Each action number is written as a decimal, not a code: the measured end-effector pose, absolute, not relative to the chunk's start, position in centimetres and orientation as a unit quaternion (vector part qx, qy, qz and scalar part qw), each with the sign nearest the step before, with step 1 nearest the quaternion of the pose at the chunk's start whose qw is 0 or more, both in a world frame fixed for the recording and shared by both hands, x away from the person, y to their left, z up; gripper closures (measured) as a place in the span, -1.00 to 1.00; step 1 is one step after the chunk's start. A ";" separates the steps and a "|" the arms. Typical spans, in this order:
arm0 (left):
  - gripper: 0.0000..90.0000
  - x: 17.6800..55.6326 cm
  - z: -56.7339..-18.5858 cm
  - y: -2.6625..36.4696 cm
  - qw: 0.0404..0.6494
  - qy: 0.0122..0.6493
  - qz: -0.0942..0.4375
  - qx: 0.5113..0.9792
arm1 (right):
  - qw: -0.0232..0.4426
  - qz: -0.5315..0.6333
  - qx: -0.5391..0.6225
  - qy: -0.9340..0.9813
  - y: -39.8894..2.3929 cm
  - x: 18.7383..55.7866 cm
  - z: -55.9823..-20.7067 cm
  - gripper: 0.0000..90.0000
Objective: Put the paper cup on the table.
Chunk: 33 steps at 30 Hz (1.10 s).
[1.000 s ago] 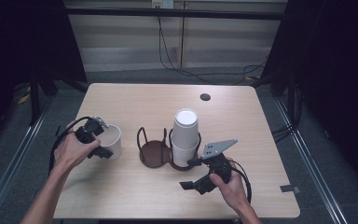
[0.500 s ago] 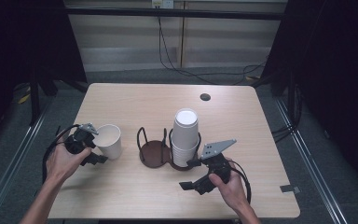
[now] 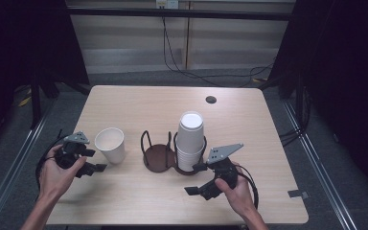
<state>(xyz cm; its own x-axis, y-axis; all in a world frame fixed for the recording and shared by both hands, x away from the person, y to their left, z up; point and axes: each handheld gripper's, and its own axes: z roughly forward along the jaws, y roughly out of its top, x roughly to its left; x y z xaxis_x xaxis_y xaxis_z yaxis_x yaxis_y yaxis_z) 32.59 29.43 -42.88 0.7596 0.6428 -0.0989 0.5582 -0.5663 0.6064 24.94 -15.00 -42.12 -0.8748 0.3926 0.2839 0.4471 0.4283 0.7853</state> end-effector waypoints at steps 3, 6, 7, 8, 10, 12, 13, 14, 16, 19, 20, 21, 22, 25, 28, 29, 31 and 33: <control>-0.54 31.8 -43.0 29.6 0.329 0.347 0.070 0.876 | 0.028 -0.474 -0.251 -0.844 -15.1 25.0 -42.2 -0.66; -0.54 31.0 -43.2 29.6 0.364 0.342 0.065 0.864 | 0.027 -0.474 -0.252 -0.843 -15.1 24.9 -42.2 -0.66; -0.54 30.9 -43.3 29.5 0.366 0.340 0.064 0.864 | 0.025 -0.474 -0.251 -0.843 -15.1 24.9 -42.2 -0.66; -0.54 30.5 -43.4 29.4 0.370 0.344 0.067 0.861 | 0.025 -0.475 -0.251 -0.843 -15.1 24.9 -42.2 -0.66; -0.54 30.1 -43.5 29.4 0.387 0.340 0.056 0.855 | 0.023 -0.478 -0.251 -0.841 -15.2 24.8 -42.1 -0.67; -0.54 29.7 -43.5 29.3 0.403 0.338 0.053 0.849 | 0.021 -0.479 -0.253 -0.840 -15.3 24.9 -42.1 -0.66; -0.54 29.4 -43.4 29.2 0.408 0.338 0.056 0.846 | 0.020 -0.479 -0.254 -0.840 -15.3 24.9 -42.2 -0.67; -0.53 29.0 -43.3 29.1 0.421 0.338 0.067 0.839 | 0.020 -0.478 -0.255 -0.840 -15.4 24.9 -42.2 -0.67; -0.54 28.4 -43.4 28.9 0.435 0.330 0.062 0.836 | 0.019 -0.478 -0.257 -0.840 -15.5 24.8 -42.2 -0.67; -0.54 27.3 -43.4 28.3 0.437 0.313 0.084 0.839 | 0.018 -0.481 -0.258 -0.838 -15.6 24.9 -42.2 -0.67; -0.54 27.1 -43.5 28.2 0.443 0.311 0.079 0.837 | 0.019 -0.481 -0.259 -0.838 -15.6 24.9 -42.2 -0.67; -0.53 26.8 -43.6 28.0 0.457 0.313 0.069 0.830 | 0.020 -0.481 -0.259 -0.838 -15.6 24.8 -42.2 -0.67; -0.52 26.6 -43.6 27.7 0.465 0.310 0.064 0.827 | 0.022 -0.480 -0.258 -0.838 -15.6 24.9 -42.2 -0.67; -0.52 25.9 -43.6 26.9 0.482 0.299 0.077 0.820 | 0.020 -0.479 -0.258 -0.839 -15.6 24.9 -42.2 -0.67; -0.52 25.1 -43.7 26.0 0.499 0.286 0.068 0.816 | 0.019 -0.479 -0.260 -0.838 -15.7 24.8 -42.2 -0.67; -0.52 24.9 -43.8 25.7 0.506 0.280 0.066 0.813 | 0.018 -0.480 -0.260 -0.838 -15.7 24.8 -42.2 -0.67; -0.52 24.5 -44.1 25.2 0.512 0.277 0.061 0.810 | 0.015 -0.479 -0.262 -0.838 -15.7 24.9 -42.3 -0.67; -0.52 24.3 -44.5 24.6 0.514 0.276 0.056 0.810 | 0.011 -0.477 -0.263 -0.838 -15.7 24.8 -42.4 -0.67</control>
<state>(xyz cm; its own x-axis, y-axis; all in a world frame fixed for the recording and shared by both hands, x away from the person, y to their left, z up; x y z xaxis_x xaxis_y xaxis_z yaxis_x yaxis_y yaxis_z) 24.28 24.57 -44.46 0.8416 0.5047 -0.1923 0.3891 -0.3197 0.8639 24.83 -15.70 -42.37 -0.8612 0.4305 0.2703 0.4521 0.4056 0.7944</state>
